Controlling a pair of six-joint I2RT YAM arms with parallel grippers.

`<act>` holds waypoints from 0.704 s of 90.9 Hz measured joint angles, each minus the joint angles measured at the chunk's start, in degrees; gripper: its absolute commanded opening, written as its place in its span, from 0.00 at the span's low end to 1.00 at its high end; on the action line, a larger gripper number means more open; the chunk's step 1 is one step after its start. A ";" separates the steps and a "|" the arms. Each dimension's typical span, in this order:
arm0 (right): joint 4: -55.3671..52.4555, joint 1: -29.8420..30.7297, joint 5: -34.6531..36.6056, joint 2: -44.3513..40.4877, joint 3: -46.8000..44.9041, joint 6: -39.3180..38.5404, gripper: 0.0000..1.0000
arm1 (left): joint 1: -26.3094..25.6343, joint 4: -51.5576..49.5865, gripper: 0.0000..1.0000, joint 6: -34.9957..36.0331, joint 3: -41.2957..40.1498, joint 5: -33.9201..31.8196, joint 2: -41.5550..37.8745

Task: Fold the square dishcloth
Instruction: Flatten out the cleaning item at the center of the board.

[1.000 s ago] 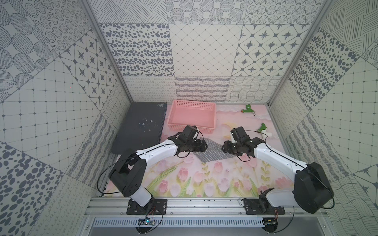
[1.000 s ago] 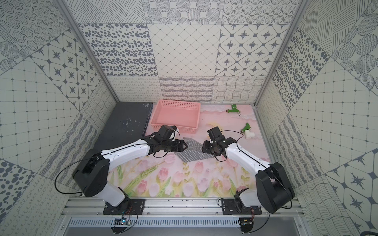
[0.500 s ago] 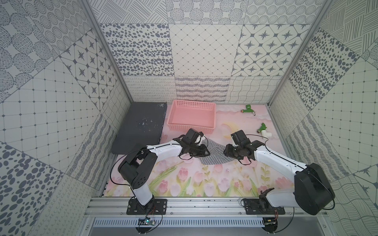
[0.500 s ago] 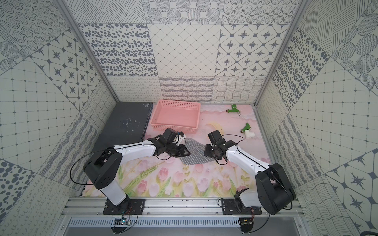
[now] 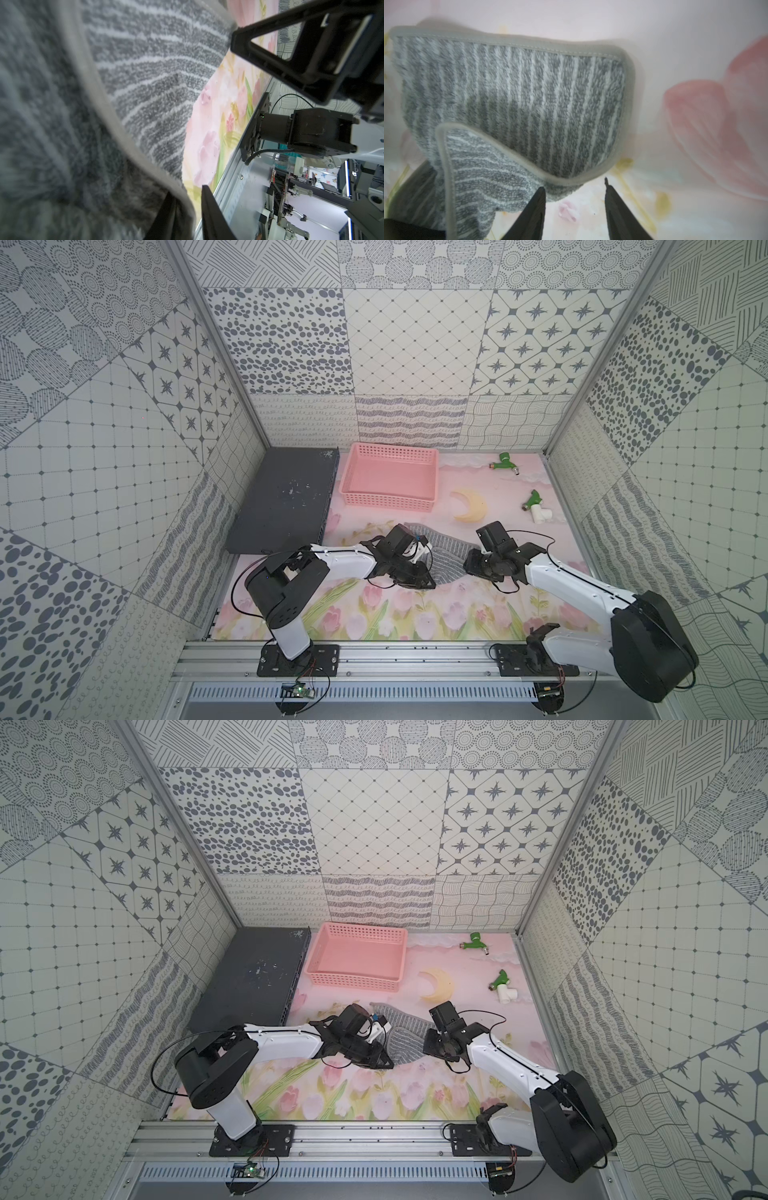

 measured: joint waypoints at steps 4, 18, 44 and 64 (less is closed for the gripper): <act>-0.07 0.37 0.31 -1.27 0.02 -0.17 0.50 | -0.39 0.35 0.30 -0.04 -0.87 0.68 0.00; -1.29 3.54 2.51 -4.83 2.01 -0.63 0.52 | -1.42 2.84 0.50 0.15 -4.15 3.45 -0.13; -2.19 11.72 6.56 1.44 11.96 -0.63 0.51 | -1.95 11.50 0.86 -1.46 -8.85 10.08 -1.14; -2.51 14.91 7.96 11.69 17.55 -0.04 0.51 | -1.81 20.94 0.91 -5.07 -12.85 13.00 -3.56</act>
